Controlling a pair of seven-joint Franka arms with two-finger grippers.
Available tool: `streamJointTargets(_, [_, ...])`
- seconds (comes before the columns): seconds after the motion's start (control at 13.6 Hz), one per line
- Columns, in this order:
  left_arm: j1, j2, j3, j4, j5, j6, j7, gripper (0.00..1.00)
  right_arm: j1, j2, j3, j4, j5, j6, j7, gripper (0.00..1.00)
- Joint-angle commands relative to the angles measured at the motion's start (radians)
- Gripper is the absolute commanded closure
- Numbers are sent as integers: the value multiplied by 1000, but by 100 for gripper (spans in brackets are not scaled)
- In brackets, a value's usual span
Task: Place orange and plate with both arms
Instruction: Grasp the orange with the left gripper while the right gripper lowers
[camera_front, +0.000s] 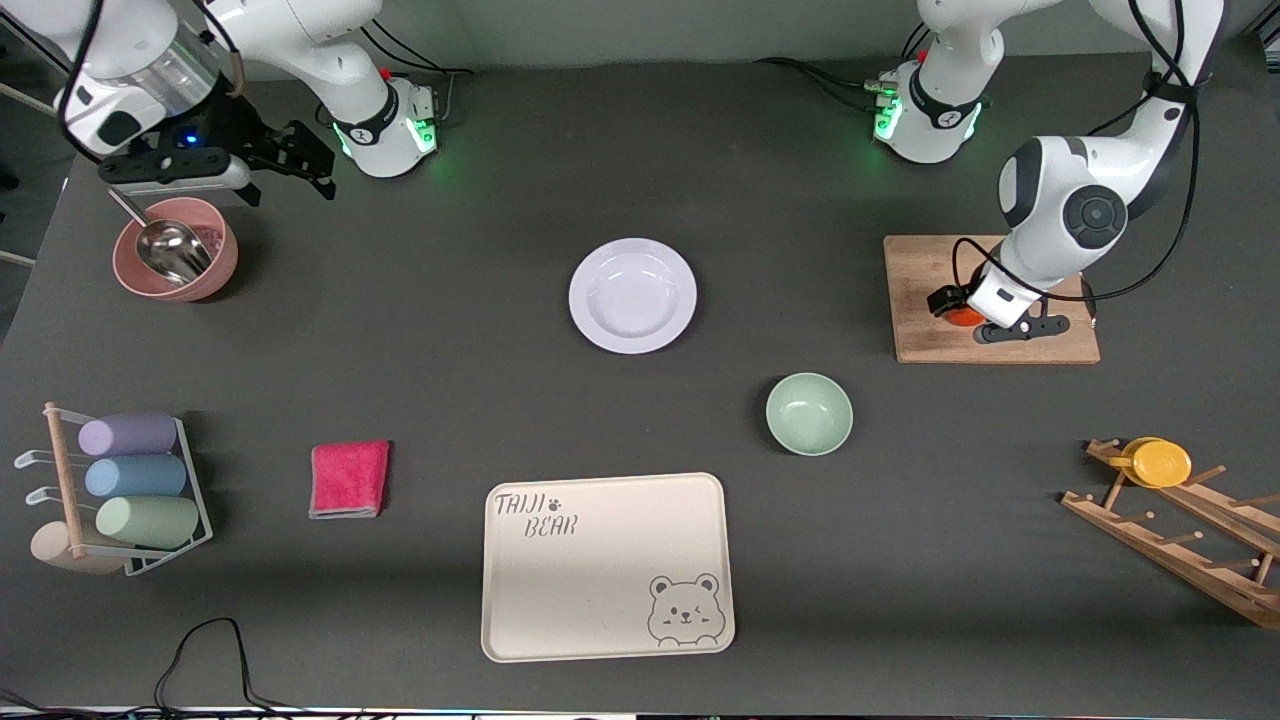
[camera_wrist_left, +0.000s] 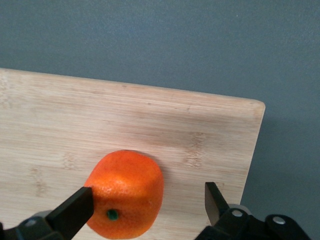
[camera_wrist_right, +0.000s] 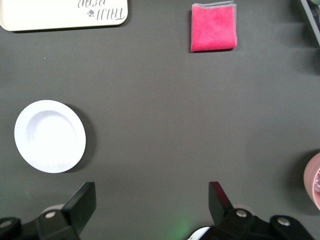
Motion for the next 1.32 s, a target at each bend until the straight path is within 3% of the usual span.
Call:
streamJointTargets(0.0, [15, -5, 0, -2, 32, -22, -13, 0, 41, -20, -3, -47, -3, 18, 40, 0])
streamJointTargets(0.22, [16, -5, -2, 41, 33, -116, -12, 0, 41, -20, -17, -79, 24, 29, 37, 0])
streamJointTargets(0.37, [18, 4, 0, 38, 33, -101, -10, 0, 38, -25, -95, -125, 148, 72, 18, 0])
streamJointTargets(0.51, [45, 17, 0, 35, 52, -67, 0, 0, 38, -27, -130, -167, 218, 104, -31, 0])
streamJointTargets(0.59, [65, 34, 0, 33, 87, -35, 0, 0, 38, -30, -184, -215, 300, 139, -83, 0])
streamJointTargets(0.88, [79, 54, -2, 32, 89, -21, -3, 1, 38, -31, -251, -395, 510, 291, -288, 0])
streamJointTargets(0.95, [80, 62, -2, 32, 87, -21, -4, 3, 38, -30, -267, -450, 605, 331, -383, 0])
streamJointTargets(1.03, [80, 65, -2, 32, 84, -19, -6, 10, 36, -21, -278, -495, 696, 351, -467, 0])
streamJointTargets(1.1, [80, 68, -2, 32, 82, -21, -6, 24, 36, -5, -285, -530, 776, 372, -550, 0])
streamJointTargets(1.25, [77, 64, -3, 33, 81, -31, -10, 81, 36, 31, -290, -587, 894, 409, -701, 0])
